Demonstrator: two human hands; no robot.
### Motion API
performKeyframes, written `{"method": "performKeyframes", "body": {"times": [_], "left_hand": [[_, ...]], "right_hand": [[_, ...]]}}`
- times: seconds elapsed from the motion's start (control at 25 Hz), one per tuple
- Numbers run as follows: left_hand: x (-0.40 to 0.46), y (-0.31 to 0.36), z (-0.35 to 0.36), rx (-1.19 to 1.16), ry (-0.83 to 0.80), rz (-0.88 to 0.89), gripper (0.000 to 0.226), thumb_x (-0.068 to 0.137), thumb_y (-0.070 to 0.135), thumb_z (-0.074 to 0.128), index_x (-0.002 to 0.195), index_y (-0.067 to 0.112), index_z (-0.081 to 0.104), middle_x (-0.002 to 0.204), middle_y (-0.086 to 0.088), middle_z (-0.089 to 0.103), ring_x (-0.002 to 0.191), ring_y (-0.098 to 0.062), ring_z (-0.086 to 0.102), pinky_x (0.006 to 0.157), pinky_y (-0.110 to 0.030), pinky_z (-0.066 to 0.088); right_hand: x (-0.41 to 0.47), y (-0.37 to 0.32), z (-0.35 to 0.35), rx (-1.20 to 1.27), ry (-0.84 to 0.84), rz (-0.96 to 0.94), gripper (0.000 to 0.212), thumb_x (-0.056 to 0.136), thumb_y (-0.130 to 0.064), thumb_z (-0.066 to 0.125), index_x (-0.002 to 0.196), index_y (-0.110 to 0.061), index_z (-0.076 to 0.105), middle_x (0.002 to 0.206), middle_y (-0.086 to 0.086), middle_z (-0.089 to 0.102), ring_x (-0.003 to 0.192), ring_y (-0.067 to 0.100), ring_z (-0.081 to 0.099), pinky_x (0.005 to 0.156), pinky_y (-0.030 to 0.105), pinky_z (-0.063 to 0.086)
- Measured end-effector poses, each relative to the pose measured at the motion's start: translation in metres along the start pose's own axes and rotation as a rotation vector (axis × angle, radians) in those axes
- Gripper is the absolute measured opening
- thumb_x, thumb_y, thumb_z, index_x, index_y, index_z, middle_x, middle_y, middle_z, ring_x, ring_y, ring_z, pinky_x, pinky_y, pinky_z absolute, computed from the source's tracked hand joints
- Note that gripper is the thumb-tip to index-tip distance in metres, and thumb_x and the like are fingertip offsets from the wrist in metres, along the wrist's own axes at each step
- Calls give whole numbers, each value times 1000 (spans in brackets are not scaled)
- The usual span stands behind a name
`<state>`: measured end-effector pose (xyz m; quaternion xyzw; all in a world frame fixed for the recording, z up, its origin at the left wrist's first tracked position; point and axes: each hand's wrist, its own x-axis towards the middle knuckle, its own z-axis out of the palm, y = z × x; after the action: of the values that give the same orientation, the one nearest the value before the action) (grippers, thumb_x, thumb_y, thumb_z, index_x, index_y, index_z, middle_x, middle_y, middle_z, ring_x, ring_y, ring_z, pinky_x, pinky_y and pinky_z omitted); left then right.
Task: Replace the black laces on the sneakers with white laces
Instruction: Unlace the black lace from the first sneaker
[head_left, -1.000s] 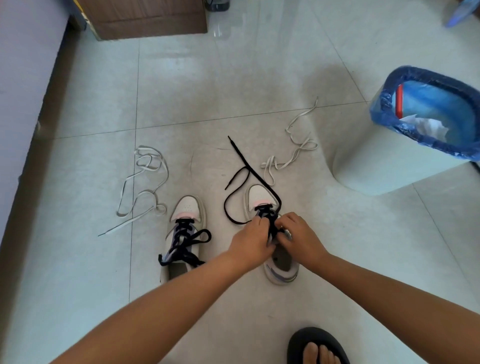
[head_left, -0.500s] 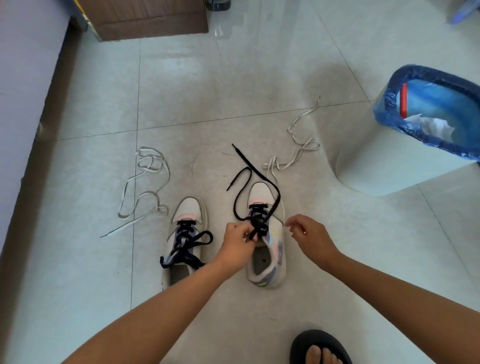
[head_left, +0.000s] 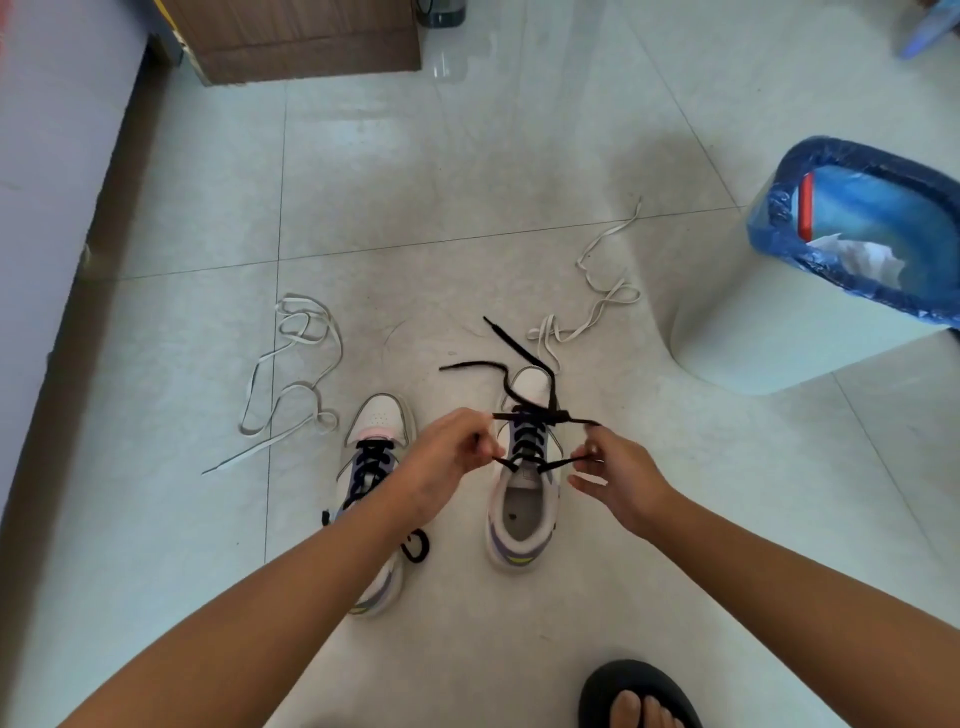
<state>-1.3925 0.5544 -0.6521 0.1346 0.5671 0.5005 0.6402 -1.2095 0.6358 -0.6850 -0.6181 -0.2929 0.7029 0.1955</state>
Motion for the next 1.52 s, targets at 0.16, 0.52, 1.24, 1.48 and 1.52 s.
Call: {"method": "performKeyframes", "body": {"times": [0.16, 0.52, 1.24, 1.48, 1.52], "left_hand": [[5, 14, -36, -161, 255, -63, 30, 95, 22, 50, 67, 13, 44, 40, 1, 35, 34, -13, 34, 53, -30, 51], [15, 31, -73, -399, 566, -13, 20, 93, 19, 39, 75, 12, 46, 43, 3, 36, 31, -11, 29, 55, -28, 47], [27, -52, 14, 1330, 202, 209, 42, 80, 26, 57, 116, 16, 37, 111, 0, 49, 100, -22, 52, 81, -35, 39], [18, -49, 1, 1191, 350, 393, 51, 69, 33, 67, 105, 27, 31, 104, 11, 30, 96, -8, 35, 83, -30, 26], [17, -48, -1, 1181, 350, 418, 51, 69, 33, 66, 103, 29, 29, 102, 11, 31, 95, -7, 35, 82, -30, 25]], "right_hand": [[13, -4, -37, 358, 233, 131, 36, 95, -21, 43, 60, -14, 38, 68, 7, 50, 63, 17, 45, 75, 34, 47], [41, -39, -107, 520, 443, 57, 30, 98, -22, 29, 71, -13, 39, 73, 10, 49, 60, 18, 46, 61, 33, 42], [-8, 19, 11, -1201, 12, -413, 31, 86, -31, 55, 91, -18, 28, 66, -5, 46, 57, 17, 47, 48, 30, 30], [-8, 10, -30, -1037, -22, -428, 34, 79, -23, 61, 84, -28, 28, 64, -7, 46, 53, 11, 42, 53, 29, 34], [-9, 7, -35, -1022, -41, -462, 37, 79, -21, 61, 80, -31, 26, 62, -8, 44, 51, 8, 38, 54, 28, 34]]}}
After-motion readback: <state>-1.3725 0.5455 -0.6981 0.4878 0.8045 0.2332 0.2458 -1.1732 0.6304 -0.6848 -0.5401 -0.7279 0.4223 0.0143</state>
